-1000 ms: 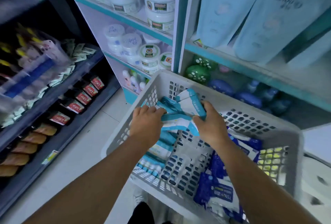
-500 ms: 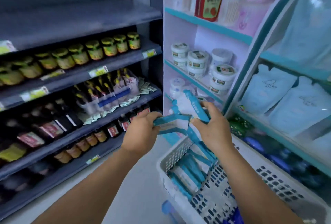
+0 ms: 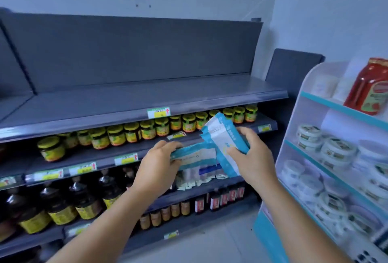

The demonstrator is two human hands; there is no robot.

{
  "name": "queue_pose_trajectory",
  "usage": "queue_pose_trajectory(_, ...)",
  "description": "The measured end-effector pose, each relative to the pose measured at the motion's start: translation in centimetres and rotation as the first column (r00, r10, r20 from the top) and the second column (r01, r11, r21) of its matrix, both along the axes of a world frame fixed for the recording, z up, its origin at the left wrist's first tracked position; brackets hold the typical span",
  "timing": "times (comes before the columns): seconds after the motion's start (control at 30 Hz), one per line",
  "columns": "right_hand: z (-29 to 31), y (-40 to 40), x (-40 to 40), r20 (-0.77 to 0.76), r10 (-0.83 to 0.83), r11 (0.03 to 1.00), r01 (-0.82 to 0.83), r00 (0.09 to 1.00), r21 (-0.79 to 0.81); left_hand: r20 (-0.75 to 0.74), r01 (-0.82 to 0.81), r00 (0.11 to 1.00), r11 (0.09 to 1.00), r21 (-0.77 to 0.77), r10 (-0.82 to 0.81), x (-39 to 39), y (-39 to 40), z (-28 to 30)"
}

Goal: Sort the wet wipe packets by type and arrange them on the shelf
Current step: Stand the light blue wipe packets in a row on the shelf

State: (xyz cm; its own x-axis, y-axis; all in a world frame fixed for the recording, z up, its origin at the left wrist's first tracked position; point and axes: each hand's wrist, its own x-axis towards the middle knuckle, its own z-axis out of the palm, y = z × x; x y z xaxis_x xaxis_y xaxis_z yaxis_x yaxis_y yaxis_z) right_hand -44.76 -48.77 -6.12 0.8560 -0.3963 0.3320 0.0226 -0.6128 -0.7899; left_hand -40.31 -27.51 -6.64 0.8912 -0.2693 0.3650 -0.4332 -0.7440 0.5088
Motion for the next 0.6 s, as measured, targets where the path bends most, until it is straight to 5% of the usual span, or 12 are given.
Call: queue_pose_trajectory(0.6,6.2,17.5,19.5,0.042,0.319,0.938,-0.31,0.947,-0.154,0.136,-0.248,0.96,0.969,0.015,0.244,11.9,19.1,5.3)
